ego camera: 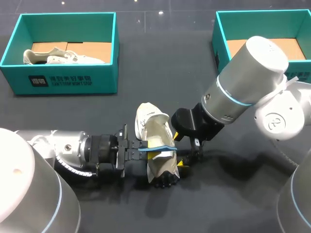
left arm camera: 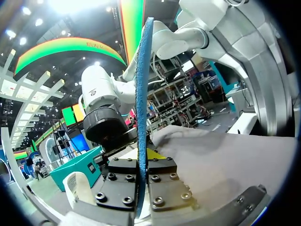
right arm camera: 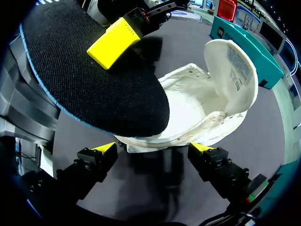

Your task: Take the shoe out of the shoebox, open the shoe tongue, remove and reinsert the insole, then place the shoe into the shoebox

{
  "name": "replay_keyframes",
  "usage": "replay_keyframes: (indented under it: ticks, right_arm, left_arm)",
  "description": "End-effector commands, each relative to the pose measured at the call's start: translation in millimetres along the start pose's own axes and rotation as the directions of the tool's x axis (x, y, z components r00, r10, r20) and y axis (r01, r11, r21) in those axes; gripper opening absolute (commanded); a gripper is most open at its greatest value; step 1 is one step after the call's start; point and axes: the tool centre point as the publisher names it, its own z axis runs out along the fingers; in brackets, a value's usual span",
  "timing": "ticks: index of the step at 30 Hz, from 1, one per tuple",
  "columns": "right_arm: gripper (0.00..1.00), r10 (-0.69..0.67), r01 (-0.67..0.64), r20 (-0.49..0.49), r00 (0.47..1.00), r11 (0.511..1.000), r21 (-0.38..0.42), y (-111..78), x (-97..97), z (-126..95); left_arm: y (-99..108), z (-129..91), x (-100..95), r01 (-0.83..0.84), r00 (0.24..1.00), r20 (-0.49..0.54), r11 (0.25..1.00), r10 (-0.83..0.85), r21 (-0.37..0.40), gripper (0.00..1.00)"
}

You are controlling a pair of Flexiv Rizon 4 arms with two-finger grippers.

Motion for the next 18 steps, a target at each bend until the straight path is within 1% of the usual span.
replay_keyframes:
  ticks: [1,5,11,18]
  right_arm:
    - [1.00,0.001,-0.001,0.004,1.000,1.000,0.002,0.4,1.5,1]
    - [1.00,0.001,-0.001,0.004,1.000,1.000,0.002,0.4,1.5,1]
    - [1.00,0.001,-0.001,0.004,1.000,1.000,0.002,0.4,1.5,1]
    - [1.00,0.001,-0.001,0.004,1.000,1.000,0.002,0.4,1.5,1]
  left_arm:
    - [7,2,1.4,-0.007,1.000,0.004,1.000,0.007,-0.013,0.00]
    - [12,-2,0.4,-0.013,1.000,0.001,1.000,0.013,-0.019,0.00]
    - [19,-5,-2.3,-0.007,0.999,0.034,1.000,0.008,-0.024,0.00]
    - [20,-5,-2.9,-0.009,0.999,0.052,1.000,0.011,-0.022,0.00]
